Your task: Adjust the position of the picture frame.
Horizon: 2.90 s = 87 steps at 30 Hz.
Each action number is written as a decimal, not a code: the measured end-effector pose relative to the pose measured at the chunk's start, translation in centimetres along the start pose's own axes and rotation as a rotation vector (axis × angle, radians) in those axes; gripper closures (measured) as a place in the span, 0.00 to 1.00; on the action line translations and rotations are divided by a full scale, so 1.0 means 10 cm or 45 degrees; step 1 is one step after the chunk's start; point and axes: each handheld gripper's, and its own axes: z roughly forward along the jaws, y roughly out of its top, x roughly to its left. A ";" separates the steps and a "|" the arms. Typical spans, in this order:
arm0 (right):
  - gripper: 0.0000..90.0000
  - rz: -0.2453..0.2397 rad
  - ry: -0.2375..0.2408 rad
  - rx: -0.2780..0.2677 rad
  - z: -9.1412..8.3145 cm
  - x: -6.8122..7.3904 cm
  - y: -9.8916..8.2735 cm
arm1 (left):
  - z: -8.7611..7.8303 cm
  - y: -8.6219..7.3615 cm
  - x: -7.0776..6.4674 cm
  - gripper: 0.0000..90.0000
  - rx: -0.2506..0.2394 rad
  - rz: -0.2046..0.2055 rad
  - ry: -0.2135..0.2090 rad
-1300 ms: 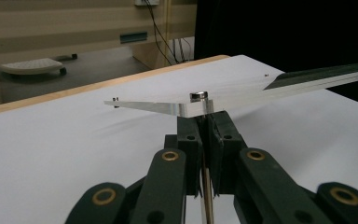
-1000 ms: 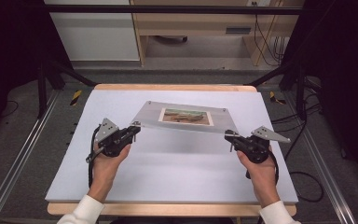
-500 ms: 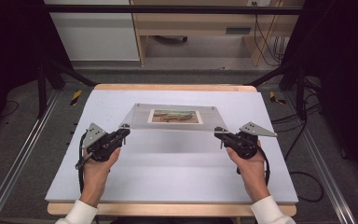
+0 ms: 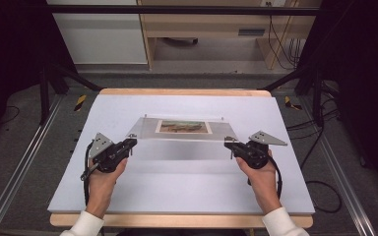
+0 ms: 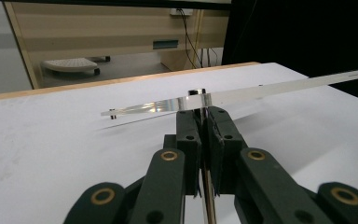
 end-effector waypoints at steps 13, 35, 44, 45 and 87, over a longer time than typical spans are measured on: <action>0.92 -0.008 0.004 0.029 0.06 0.00 -0.04 | 0.02 -0.09 0.04 0.92 0.019 0.007 0.025; 0.93 -0.012 0.027 0.079 0.06 0.01 -0.18 | -0.01 -0.23 0.02 0.92 0.115 0.045 0.010; 0.94 0.003 0.027 0.131 0.06 0.02 -0.33 | -0.02 -0.35 0.01 0.92 0.195 0.075 0.008; 0.94 -0.010 0.023 0.153 0.07 0.03 -0.37 | -0.02 -0.37 0.01 0.92 0.214 0.079 0.003; 0.93 -0.036 0.010 0.374 0.12 0.04 -0.53 | 0.02 -0.56 -0.02 0.92 0.386 0.067 0.008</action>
